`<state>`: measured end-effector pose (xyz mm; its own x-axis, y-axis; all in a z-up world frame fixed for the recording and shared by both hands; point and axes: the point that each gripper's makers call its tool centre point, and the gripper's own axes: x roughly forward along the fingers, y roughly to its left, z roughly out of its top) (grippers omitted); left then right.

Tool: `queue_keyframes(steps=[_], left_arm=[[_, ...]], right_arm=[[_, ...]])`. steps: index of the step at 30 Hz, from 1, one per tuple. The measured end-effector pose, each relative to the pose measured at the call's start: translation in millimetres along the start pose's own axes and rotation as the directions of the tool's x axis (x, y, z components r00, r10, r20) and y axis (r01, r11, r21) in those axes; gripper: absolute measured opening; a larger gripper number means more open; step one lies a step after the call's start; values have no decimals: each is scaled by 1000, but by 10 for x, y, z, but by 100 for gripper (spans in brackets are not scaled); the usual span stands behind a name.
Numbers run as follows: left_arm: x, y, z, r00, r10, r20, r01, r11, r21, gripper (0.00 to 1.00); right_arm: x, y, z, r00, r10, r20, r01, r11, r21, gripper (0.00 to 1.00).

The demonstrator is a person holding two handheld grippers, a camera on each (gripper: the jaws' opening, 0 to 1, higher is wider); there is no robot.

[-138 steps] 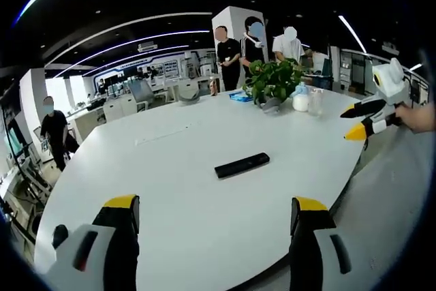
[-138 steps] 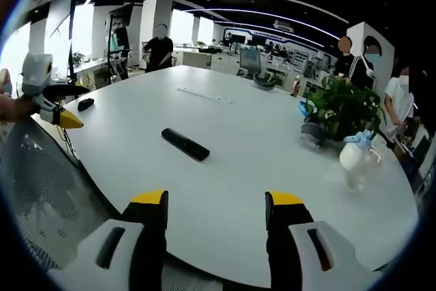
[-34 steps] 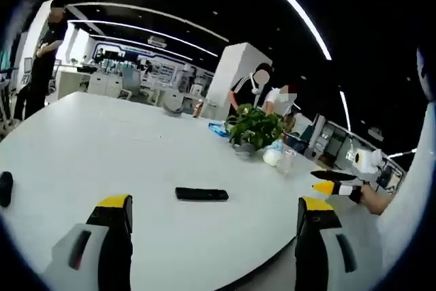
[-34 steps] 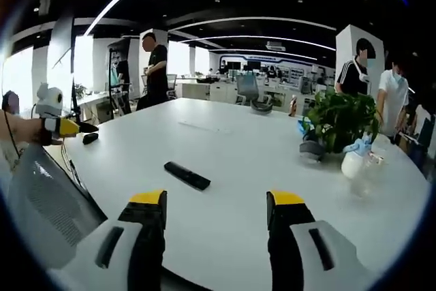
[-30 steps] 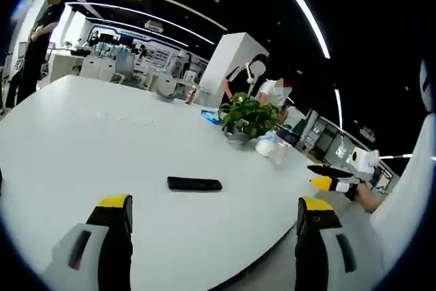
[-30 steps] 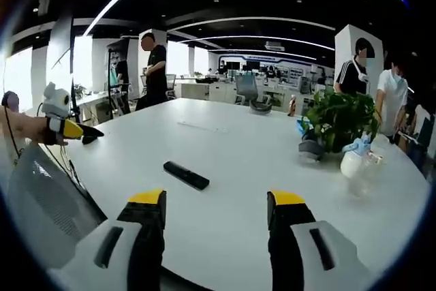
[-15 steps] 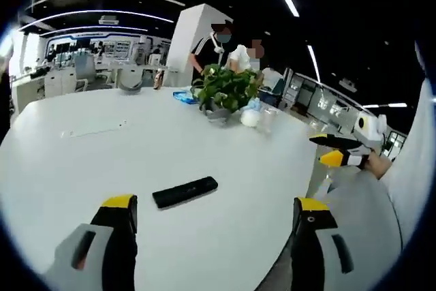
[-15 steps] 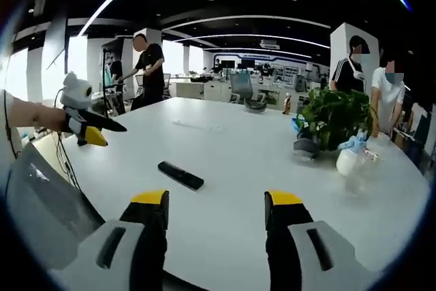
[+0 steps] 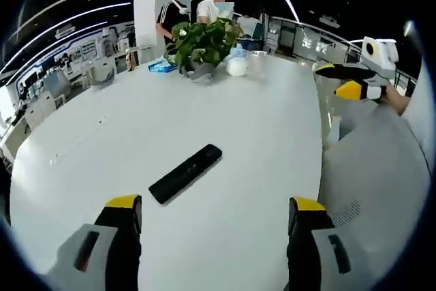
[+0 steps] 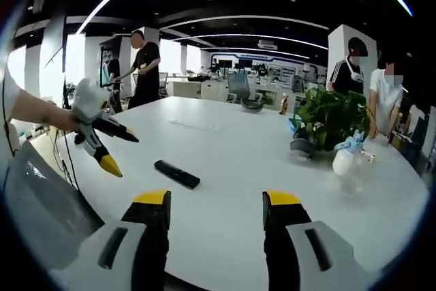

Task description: Press the specified remote control buttons in sequence, fully releasing each button before pressing the next.

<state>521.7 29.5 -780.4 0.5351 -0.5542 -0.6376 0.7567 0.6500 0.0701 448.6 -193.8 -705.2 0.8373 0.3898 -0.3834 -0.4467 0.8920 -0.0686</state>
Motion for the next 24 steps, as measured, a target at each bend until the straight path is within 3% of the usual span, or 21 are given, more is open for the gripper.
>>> queue_keyframes(steps=[2,7,13,24], left_arm=[[18,115,13,998,61,-9,-60,995,79,89],[103,53,-5,999,21,-32,-19,998,67,88],[195,26,-72,997,-1,-78,10,994,109,88],[253,163,68,997,-13,-70,20,994,108,87]], right_arm=[[-9,-13,7,1000,-12,2,12,1000,-21,53],[-46,-123,24,998,-58,17,58,998,5,51],[-28,-90,8,999,-46,7,46,999,-3,51],[-28,-85,-3,999,-41,-1,41,999,-10,49]])
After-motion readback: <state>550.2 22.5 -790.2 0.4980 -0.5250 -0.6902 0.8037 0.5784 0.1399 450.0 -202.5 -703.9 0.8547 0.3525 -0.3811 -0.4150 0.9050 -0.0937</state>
